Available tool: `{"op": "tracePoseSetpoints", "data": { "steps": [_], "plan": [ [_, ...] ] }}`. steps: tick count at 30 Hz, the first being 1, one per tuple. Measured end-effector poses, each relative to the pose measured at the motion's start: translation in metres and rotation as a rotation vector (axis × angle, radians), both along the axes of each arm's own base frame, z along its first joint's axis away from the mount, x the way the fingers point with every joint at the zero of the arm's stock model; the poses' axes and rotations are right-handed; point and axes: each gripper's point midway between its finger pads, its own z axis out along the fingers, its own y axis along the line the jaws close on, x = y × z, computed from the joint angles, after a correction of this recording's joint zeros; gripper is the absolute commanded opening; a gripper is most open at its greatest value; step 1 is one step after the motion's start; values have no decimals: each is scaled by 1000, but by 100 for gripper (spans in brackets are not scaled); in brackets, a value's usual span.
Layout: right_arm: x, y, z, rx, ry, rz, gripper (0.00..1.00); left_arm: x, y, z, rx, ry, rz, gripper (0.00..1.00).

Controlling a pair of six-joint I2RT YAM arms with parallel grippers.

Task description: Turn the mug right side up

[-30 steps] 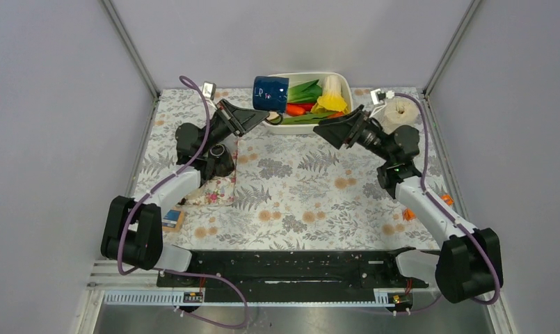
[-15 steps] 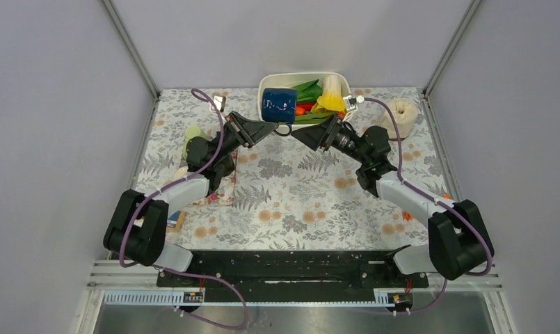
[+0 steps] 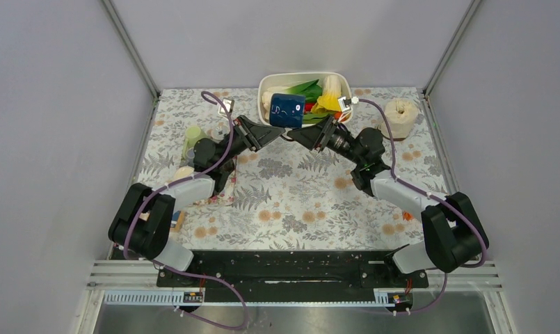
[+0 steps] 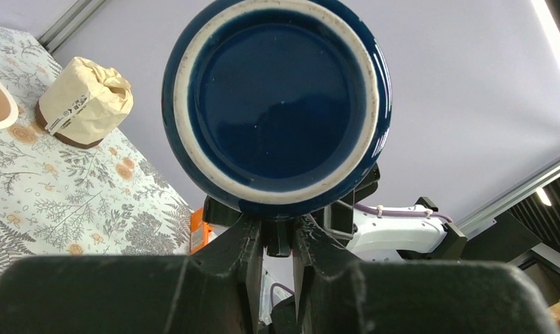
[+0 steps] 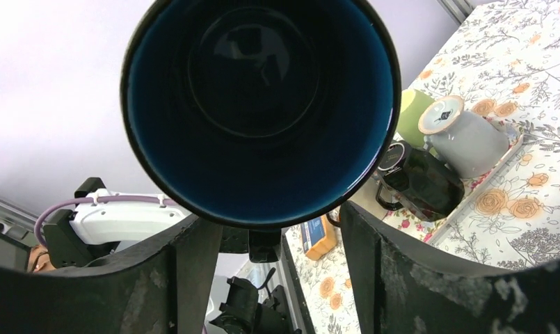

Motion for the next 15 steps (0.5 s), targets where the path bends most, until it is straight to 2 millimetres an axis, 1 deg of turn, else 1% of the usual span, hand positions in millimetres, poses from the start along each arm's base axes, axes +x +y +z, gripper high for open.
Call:
{"op": "tracePoseSetpoints", "data": {
  "steps": [3, 9, 15],
  "plan": [
    [3, 0, -2, 10, 23, -7, 61, -1, -2, -1, 3, -2, -3, 0],
    [2, 2, 0, 26, 38, 0, 54, -1, -3, -2, 2, -8, 1, 0],
    [1, 2, 1, 33, 50, 5, 42, -1, -5, -4, 4, -9, 10, 0]
  ]
}}
